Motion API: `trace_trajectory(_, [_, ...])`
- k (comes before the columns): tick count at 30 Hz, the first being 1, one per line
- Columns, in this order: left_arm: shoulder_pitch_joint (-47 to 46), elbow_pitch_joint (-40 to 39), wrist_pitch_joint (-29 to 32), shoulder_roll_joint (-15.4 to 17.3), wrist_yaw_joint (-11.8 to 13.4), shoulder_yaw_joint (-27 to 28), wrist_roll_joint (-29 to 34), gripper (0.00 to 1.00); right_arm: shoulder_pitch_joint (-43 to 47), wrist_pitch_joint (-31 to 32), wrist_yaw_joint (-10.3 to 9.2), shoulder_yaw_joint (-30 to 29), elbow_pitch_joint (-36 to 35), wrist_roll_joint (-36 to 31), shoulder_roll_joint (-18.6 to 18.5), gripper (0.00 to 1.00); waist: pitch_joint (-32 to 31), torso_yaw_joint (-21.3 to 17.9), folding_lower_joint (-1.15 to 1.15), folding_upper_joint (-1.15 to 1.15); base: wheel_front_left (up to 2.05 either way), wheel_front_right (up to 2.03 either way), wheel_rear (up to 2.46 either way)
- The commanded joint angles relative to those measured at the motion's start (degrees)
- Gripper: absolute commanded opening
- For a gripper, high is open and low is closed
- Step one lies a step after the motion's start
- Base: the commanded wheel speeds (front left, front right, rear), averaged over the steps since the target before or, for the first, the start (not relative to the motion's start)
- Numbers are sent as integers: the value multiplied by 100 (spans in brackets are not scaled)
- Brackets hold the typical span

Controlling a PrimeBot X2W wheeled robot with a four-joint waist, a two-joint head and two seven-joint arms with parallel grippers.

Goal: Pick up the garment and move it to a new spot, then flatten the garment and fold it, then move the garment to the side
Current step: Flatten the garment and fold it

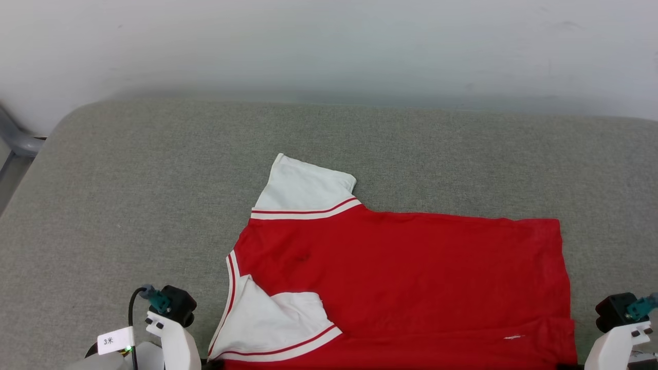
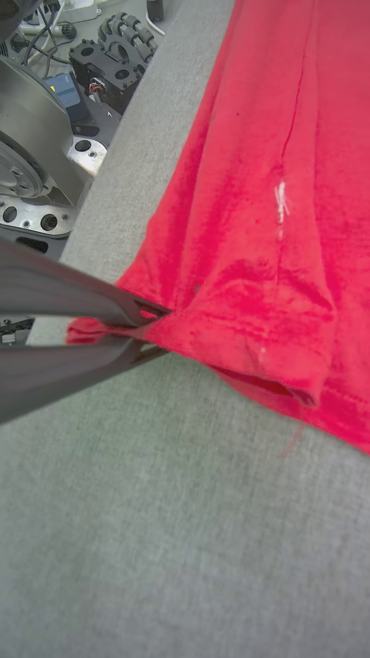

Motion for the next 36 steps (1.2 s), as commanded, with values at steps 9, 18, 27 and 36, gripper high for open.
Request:
trace_trajectory(9, [92, 586, -350, -229, -143, 14, 52, 100, -60, -738, -9, -77, 364, -178, 346, 100, -177, 16, 0, 0, 0, 0, 0])
trace_trajectory(18, [-242, 91, -852, 128, 60, 400, 219, 100, 3, -2150, -9, -728, -233, -727, 695, 100, -366, -60, 0, 0, 0, 0, 0])
trace_trajectory(27, [-1095, 219, -1361, 33, 314, 828, 717, 100, -331, -3628, -8, -1410, -944, -1773, 1637, 100, -109, -373, 0, 0, 0, 0, 0])
trace_trajectory(36, [-2316, 1013, -675, -321, -117, 937, 742, 100, -564, -4037, -8, -1326, -1559, -2375, 2143, 100, 642, -801, 0, 0, 0, 0, 0])
